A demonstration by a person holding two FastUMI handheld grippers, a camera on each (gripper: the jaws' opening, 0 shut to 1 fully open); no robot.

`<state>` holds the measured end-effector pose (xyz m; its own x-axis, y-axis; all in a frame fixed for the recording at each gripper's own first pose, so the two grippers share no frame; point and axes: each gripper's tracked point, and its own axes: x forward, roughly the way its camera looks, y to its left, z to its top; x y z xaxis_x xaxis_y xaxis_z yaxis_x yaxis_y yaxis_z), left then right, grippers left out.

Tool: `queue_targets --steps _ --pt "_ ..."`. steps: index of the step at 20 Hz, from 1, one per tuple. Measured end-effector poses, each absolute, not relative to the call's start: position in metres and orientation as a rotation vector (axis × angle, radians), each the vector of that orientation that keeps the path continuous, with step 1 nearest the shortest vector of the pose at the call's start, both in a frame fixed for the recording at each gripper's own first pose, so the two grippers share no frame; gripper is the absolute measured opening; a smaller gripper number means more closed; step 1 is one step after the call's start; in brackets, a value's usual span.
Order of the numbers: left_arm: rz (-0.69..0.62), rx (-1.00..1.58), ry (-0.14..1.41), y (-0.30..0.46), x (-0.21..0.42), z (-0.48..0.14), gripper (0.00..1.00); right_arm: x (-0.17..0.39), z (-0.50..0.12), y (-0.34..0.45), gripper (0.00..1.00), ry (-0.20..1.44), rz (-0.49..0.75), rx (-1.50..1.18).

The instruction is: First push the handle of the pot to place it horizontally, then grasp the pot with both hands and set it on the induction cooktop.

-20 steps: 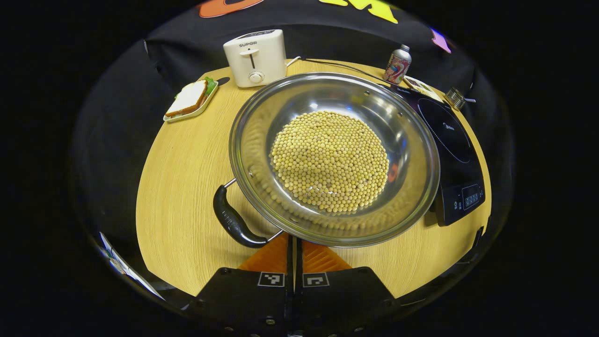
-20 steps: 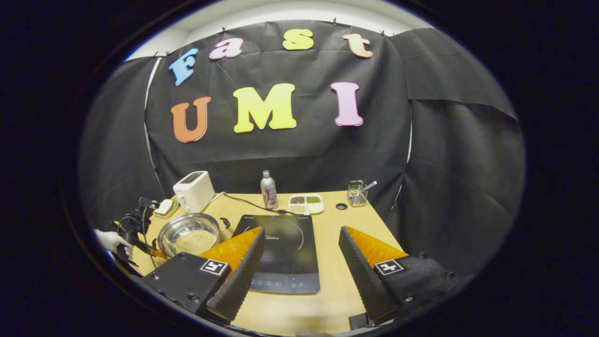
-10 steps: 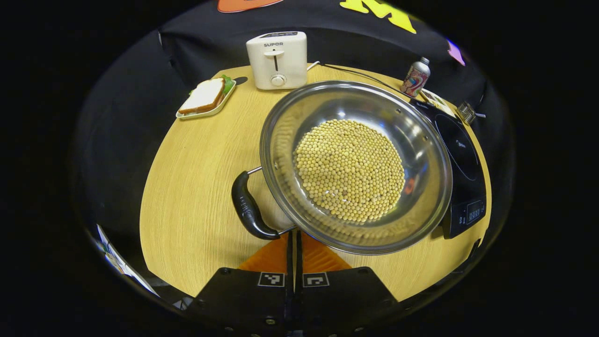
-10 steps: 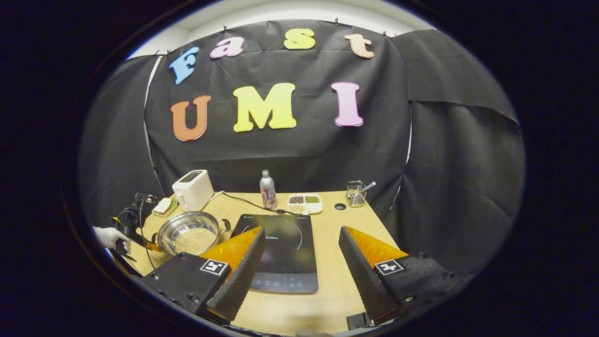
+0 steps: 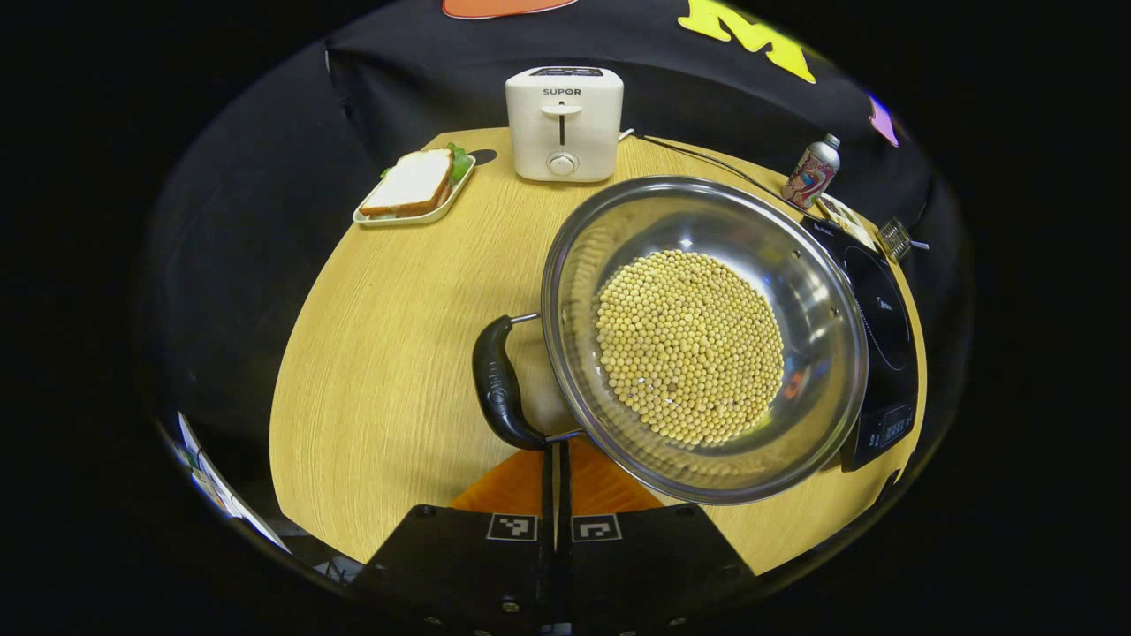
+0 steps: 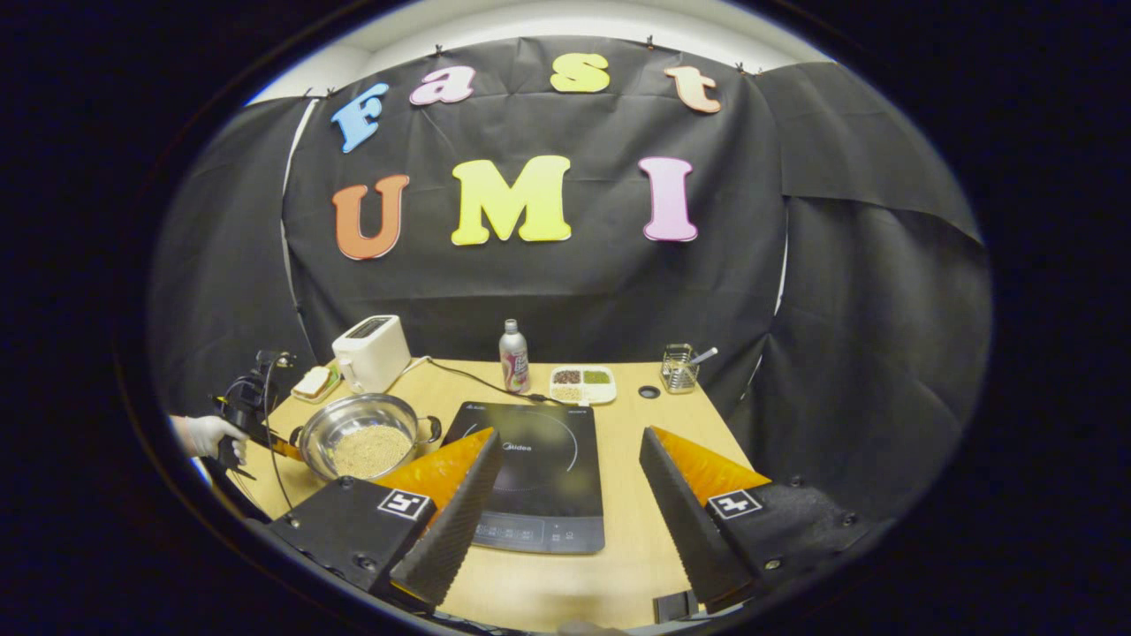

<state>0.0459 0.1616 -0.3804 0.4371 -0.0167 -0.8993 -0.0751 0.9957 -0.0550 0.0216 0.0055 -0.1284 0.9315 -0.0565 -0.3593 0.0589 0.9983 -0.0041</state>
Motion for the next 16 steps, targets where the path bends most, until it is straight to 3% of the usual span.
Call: queue_targets --steps 16 --pt "0.060 -0.081 1.090 0.193 0.087 -0.381 0.00 0.014 -0.135 0.015 0.97 0.392 -0.052 -0.010"
